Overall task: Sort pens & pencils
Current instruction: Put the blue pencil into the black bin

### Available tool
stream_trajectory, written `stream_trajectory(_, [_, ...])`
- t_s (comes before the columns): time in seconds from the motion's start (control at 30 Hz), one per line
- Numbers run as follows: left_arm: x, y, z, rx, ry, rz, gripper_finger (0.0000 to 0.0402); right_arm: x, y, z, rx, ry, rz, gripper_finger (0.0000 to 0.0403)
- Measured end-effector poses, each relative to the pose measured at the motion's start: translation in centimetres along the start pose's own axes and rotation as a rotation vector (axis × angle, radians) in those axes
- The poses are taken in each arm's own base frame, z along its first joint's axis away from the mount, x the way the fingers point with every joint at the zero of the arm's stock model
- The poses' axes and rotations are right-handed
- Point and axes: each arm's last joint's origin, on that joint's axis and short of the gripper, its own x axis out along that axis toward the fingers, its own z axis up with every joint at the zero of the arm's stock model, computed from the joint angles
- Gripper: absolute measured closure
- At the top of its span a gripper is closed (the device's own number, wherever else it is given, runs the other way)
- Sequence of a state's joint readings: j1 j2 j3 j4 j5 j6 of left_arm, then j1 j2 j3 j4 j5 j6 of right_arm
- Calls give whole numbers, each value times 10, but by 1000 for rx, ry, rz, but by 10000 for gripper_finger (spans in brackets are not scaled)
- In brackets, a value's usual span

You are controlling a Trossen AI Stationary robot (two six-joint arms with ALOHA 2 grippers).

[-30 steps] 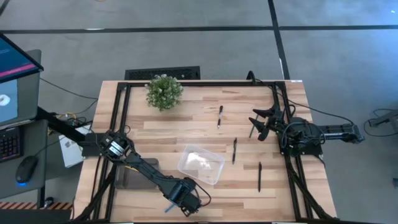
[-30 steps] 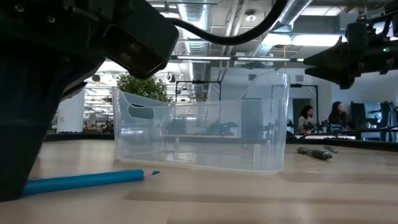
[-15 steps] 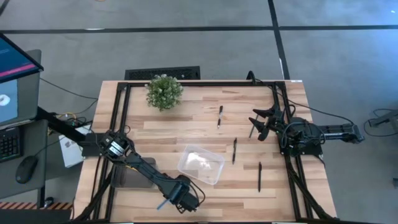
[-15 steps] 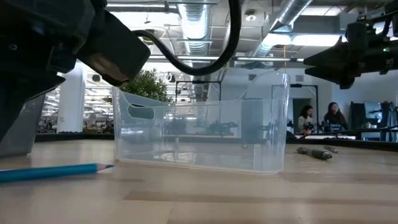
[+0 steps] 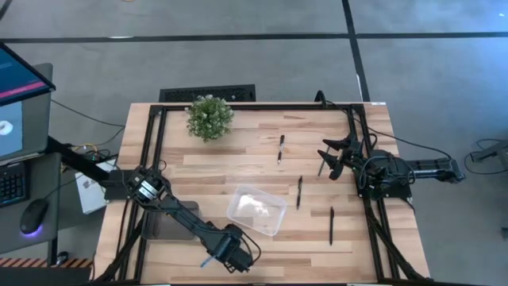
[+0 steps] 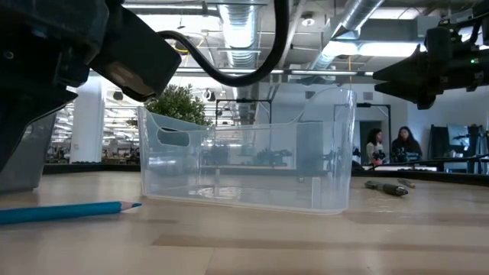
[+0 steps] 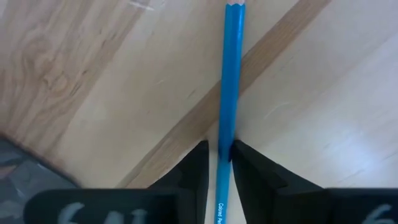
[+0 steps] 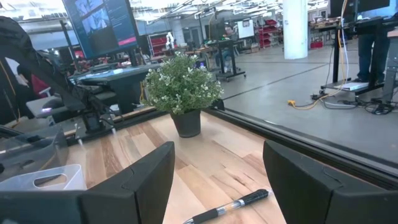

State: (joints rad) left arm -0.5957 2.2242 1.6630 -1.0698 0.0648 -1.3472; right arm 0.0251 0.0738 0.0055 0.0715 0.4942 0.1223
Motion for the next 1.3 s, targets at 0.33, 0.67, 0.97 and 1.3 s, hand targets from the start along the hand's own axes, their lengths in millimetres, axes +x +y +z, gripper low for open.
stream_trajectory(0.33, [0, 0, 0, 0, -6, -1, 292, 0, 0, 0, 0, 0, 0, 135])
stream_trajectory(0.67, [0, 0, 1, 29, -56, 9, 290, 0, 0, 0, 0, 0, 0, 135])
stream_trajectory(0.97, [0, -1, 0, 37, -56, 3, 290, 0, 0, 0, 0, 0, 1, 135])
stream_trajectory(1.3, [0, -3, 0, 46, -46, -16, 293, 0, 0, 0, 0, 0, 2, 135])
